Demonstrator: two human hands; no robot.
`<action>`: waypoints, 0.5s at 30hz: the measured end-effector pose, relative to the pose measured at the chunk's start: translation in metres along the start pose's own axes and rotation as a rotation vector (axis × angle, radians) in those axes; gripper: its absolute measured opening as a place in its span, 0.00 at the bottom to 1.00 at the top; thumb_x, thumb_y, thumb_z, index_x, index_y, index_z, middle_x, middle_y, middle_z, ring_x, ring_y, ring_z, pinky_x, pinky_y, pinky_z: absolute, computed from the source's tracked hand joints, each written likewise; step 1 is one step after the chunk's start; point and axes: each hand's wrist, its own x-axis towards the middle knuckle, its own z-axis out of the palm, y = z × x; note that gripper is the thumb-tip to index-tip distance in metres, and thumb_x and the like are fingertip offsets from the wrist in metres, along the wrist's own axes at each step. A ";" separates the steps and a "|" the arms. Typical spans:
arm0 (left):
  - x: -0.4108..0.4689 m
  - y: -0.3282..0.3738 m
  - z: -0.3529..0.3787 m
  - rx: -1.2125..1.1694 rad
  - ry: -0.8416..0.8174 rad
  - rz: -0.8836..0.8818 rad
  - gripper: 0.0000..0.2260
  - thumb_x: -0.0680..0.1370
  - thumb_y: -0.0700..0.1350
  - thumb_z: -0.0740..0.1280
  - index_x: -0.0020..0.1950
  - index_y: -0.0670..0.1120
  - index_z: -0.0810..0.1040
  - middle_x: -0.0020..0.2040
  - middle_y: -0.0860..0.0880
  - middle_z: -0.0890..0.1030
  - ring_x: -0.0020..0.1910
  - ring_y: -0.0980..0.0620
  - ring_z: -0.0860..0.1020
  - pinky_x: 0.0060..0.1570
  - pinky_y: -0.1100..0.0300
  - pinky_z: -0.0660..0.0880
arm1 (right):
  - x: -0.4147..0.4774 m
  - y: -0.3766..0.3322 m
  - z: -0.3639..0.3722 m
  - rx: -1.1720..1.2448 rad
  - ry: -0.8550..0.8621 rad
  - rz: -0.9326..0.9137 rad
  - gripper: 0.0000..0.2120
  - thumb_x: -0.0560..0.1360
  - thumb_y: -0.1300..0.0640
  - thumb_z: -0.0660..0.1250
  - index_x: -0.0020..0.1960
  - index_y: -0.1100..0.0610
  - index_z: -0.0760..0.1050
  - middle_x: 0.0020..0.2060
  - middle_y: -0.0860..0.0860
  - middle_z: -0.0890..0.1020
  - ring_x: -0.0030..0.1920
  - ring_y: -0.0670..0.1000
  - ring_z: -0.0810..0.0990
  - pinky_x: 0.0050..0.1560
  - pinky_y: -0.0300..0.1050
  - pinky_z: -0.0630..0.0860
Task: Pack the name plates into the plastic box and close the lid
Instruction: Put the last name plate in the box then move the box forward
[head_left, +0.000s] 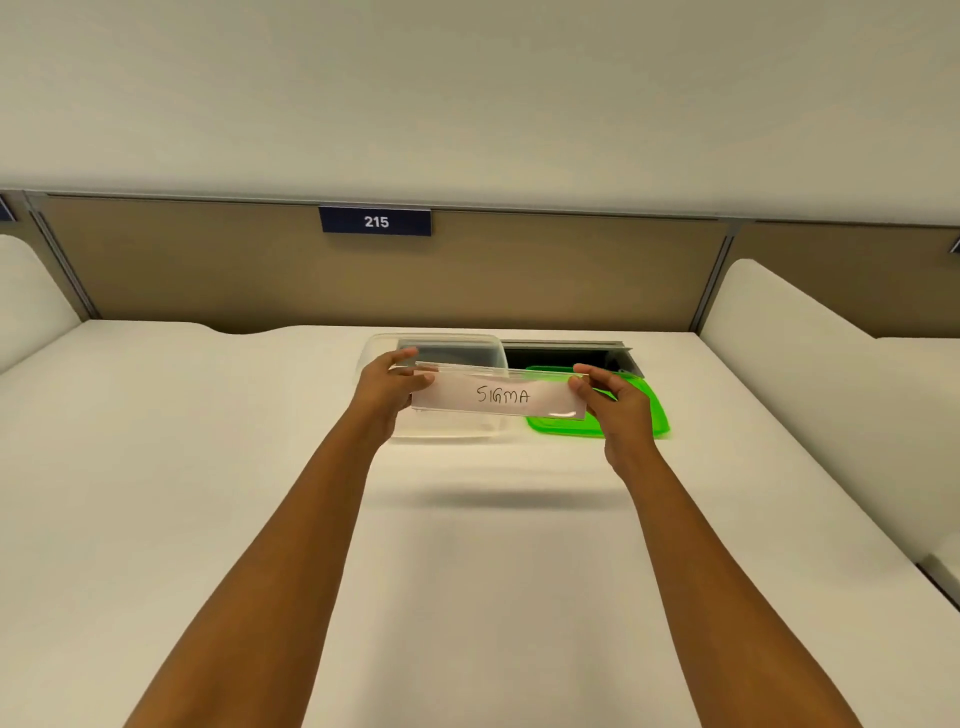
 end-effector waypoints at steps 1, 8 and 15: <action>0.002 0.002 -0.005 0.034 0.013 0.033 0.21 0.76 0.30 0.65 0.68 0.39 0.70 0.60 0.38 0.78 0.56 0.43 0.77 0.56 0.53 0.74 | 0.003 -0.001 0.004 -0.015 -0.014 -0.003 0.14 0.73 0.66 0.69 0.58 0.64 0.78 0.40 0.47 0.81 0.39 0.43 0.78 0.46 0.36 0.75; 0.024 0.011 -0.036 0.236 0.109 0.167 0.14 0.73 0.31 0.70 0.57 0.41 0.79 0.40 0.47 0.82 0.46 0.47 0.79 0.51 0.51 0.78 | 0.026 -0.002 0.030 -0.174 -0.128 -0.043 0.19 0.72 0.71 0.69 0.62 0.64 0.76 0.39 0.49 0.79 0.36 0.39 0.79 0.42 0.25 0.76; 0.049 0.020 -0.052 0.587 0.228 0.303 0.13 0.73 0.34 0.71 0.58 0.38 0.81 0.47 0.41 0.82 0.46 0.47 0.79 0.47 0.63 0.73 | 0.046 -0.013 0.064 -0.445 -0.137 -0.162 0.15 0.70 0.68 0.72 0.56 0.65 0.80 0.41 0.56 0.78 0.35 0.44 0.75 0.42 0.27 0.74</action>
